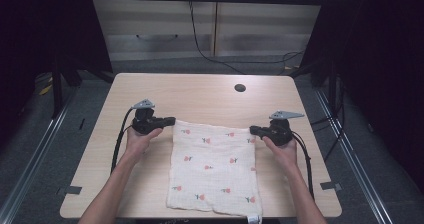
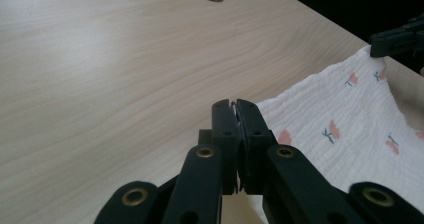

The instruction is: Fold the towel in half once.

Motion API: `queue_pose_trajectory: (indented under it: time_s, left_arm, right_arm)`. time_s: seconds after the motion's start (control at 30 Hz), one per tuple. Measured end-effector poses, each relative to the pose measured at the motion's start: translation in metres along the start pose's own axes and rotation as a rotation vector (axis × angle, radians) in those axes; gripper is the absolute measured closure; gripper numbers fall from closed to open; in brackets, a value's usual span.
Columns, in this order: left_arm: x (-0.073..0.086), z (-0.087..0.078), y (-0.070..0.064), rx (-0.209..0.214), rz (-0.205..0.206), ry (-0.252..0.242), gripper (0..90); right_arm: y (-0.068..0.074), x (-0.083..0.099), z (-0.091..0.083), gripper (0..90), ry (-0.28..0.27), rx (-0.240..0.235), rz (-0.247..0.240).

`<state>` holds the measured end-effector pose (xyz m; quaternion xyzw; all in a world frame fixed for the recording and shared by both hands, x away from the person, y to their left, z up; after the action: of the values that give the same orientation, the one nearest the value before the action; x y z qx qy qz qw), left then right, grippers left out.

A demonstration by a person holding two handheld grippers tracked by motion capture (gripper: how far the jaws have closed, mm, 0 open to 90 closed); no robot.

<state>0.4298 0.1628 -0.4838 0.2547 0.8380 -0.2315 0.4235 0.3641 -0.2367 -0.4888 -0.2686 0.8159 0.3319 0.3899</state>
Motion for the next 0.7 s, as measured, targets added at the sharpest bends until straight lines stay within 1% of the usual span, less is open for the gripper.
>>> queue_pose_trajectory:
  time_s: [0.03,0.1,0.13,0.2,0.23,0.27,0.33,0.4,0.47,0.57,0.63,0.7]
  left_arm:
    - [-0.002,-0.001,-0.001,0.000,-0.003,-0.006,88.0]
    - [-0.004,-0.003,-0.003,0.002,0.009,-0.017,88.0]
    - [-0.006,-0.005,-0.005,-0.006,0.018,-0.035,88.0]
    - [-0.010,-0.009,-0.007,-0.014,0.015,-0.069,88.1]
    - [-0.013,-0.011,-0.007,-0.011,0.005,-0.083,88.1]
    - [-0.016,-0.013,-0.008,-0.007,0.007,-0.089,88.1]
    - [-0.023,-0.017,-0.007,-0.018,0.016,-0.100,88.1]
    - [-0.030,-0.023,-0.006,-0.027,0.019,-0.111,88.1]
    - [-0.037,-0.028,-0.004,-0.029,0.016,-0.130,88.1]
    - [-0.045,-0.034,-0.002,-0.047,0.006,-0.156,88.1]
    - [-0.049,-0.034,-0.001,-0.050,-0.012,-0.168,88.1]
    - [-0.052,-0.031,-0.002,-0.055,-0.008,-0.169,88.1]
  right_arm:
    - [0.000,-0.001,-0.001,86.8,-0.005,0.001,-0.002]
    - [0.001,-0.003,-0.003,86.8,-0.014,0.001,-0.002]
    - [0.001,-0.006,-0.004,86.8,-0.022,0.001,-0.003]
    - [0.001,-0.012,-0.006,86.9,-0.045,-0.005,0.003]
    - [0.001,-0.014,-0.006,86.9,-0.047,-0.003,0.000]
    - [0.002,-0.018,-0.006,86.9,-0.044,-0.001,-0.006]
    - [0.004,-0.027,-0.007,86.9,-0.044,0.003,-0.021]
    - [0.007,-0.038,-0.010,86.8,-0.058,0.006,-0.039]
    - [0.009,-0.045,-0.013,86.7,-0.071,0.006,-0.052]
    - [0.009,-0.053,-0.015,86.8,-0.075,0.008,-0.064]
    - [0.008,-0.057,-0.014,86.8,-0.076,0.007,-0.054]
    - [0.005,-0.061,-0.012,86.8,-0.081,0.007,-0.050]
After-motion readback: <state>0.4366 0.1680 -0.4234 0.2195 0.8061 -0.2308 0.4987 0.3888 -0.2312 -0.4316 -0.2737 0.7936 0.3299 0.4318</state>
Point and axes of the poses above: each handheld gripper's, and its own axes: z roughly forward along the jaws, x roughly out of its underside, y roughly to its left, the point moved 3 cm from there along z, roughly forward along the jaws, and after that the axes turned 14 degrees about -x, right-handed, at the moved point
